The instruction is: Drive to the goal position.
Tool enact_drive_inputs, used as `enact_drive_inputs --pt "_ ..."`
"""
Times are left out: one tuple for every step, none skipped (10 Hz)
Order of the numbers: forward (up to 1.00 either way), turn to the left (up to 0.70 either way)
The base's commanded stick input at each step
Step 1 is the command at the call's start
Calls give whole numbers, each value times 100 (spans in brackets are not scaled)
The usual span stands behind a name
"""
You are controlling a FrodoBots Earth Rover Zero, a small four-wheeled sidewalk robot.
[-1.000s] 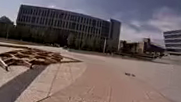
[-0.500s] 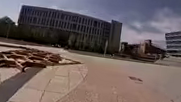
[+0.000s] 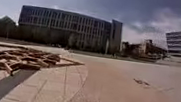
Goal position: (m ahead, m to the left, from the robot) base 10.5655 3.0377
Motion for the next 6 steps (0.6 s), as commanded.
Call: enact_drive_inputs --pt "70 -1" --pt "70 3" --pt "70 14" --pt "70 30" --pt "70 34" --pt "70 7"
